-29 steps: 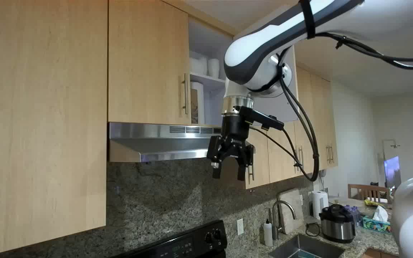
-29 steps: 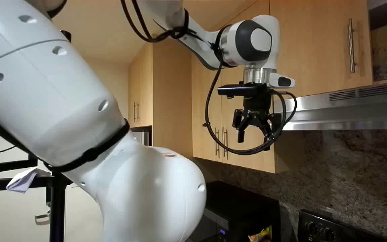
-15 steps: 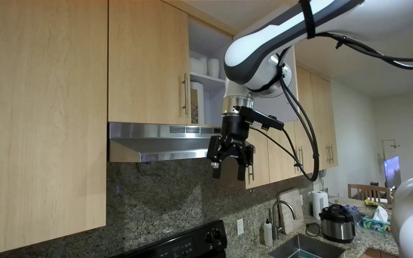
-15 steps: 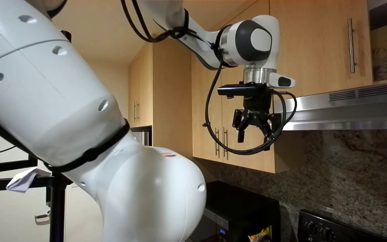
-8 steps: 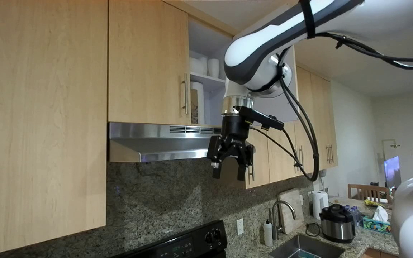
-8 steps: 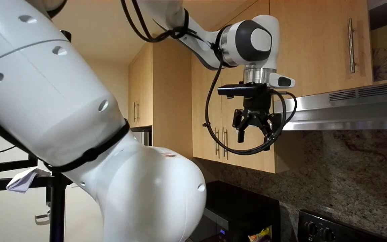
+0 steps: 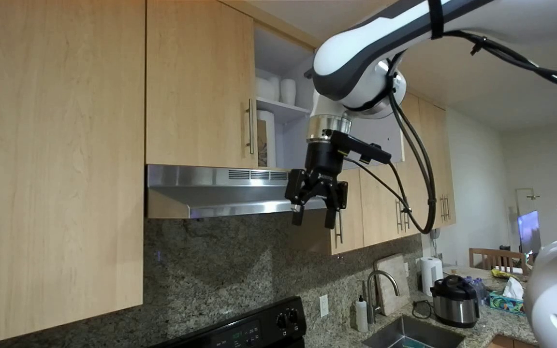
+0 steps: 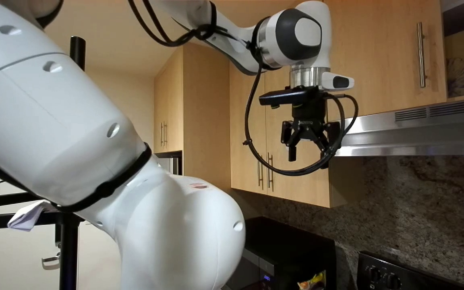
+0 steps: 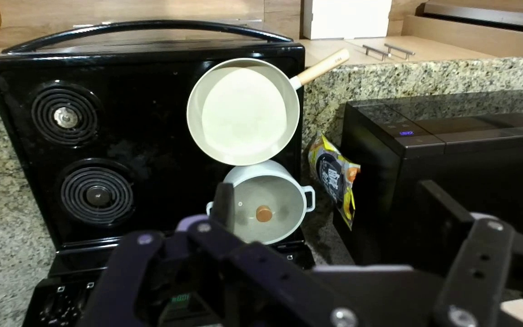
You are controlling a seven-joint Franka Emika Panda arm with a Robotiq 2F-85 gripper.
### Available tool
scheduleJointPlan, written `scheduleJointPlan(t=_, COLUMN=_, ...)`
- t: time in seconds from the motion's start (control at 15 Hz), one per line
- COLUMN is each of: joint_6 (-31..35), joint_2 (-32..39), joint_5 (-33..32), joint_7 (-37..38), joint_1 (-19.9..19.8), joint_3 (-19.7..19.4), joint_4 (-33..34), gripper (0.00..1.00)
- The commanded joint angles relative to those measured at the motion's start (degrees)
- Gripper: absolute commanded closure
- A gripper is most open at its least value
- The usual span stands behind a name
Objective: Close the cupboard drawer.
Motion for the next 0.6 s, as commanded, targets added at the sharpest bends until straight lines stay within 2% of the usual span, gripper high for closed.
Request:
scheduleJointPlan(t=0.0, joint_6=-1.4, joint_2=-4.9, joint_5=-4.4, joint_7=1.3, joint_1=-3.6, joint_3=1.0, joint_4=-0.6, gripper=0.0)
scheduleJointPlan(t=0.2, joint_6=0.0, joint_2=-8.9, joint_5=-7.7, joint_7=1.6, joint_1=-6.1, joint_3=0.6, joint_4=-1.1, gripper=0.0)
scheduleJointPlan(t=0.27, joint_6=-0.2, joint_2=-5.6, joint_5=-6.0, joint_7=0.2, joint_1=-4.4, joint_3=0.0, joint_4=0.1, gripper=0.0)
scheduleJointPlan(t=0.53, joint_6=-0.3, joint_2=-6.4, joint_5=-6.2, joint_7=0.2, joint_1=-4.5, joint_3=-0.1, joint_4=0.0, gripper=0.0)
